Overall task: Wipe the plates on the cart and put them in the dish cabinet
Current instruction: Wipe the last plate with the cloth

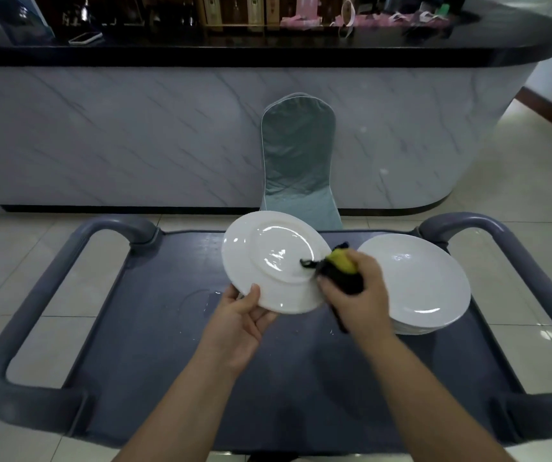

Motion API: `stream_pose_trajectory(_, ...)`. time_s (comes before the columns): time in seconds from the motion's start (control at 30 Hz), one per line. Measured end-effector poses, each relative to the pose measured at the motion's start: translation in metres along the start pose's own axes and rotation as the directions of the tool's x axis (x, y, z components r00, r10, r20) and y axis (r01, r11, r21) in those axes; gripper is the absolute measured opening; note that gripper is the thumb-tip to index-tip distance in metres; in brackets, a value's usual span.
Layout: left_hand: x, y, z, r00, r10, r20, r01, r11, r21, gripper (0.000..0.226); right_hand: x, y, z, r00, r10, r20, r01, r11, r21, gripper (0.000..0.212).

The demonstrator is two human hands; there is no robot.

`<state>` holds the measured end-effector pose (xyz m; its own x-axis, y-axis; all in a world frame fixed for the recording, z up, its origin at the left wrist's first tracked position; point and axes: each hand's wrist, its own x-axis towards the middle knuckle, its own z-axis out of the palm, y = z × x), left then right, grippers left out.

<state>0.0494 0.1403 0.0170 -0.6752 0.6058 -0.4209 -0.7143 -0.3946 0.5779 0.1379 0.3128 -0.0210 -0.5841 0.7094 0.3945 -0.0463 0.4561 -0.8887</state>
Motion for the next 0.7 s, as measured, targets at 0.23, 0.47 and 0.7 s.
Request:
stream_pose_trajectory(0.23, -0.006, 0.015, 0.0, 0.994, 0.059, 0.092, -0.081, 0.966, 0.246, 0.036, 0.046, -0.053, 0.052, 0.983, -0.108, 0.152, 0.111, 0.994, -0.013, 0.048)
stream_pose_trajectory(0.47, -0.008, 0.024, -0.016, 0.997, 0.053, 0.058, -0.064, 0.973, 0.222, 0.035, 0.017, -0.004, -0.005, 0.954, -0.163, 0.251, 0.18, 0.982, -0.048, 0.047)
stream_pose_trajectory(0.7, -0.003, 0.02, 0.006, 0.991, 0.085, 0.104, -0.116, 0.932, 0.343, 0.03, 0.044, -0.054, 0.038, 0.98, -0.147, 0.134, 0.149, 0.989, -0.004, 0.043)
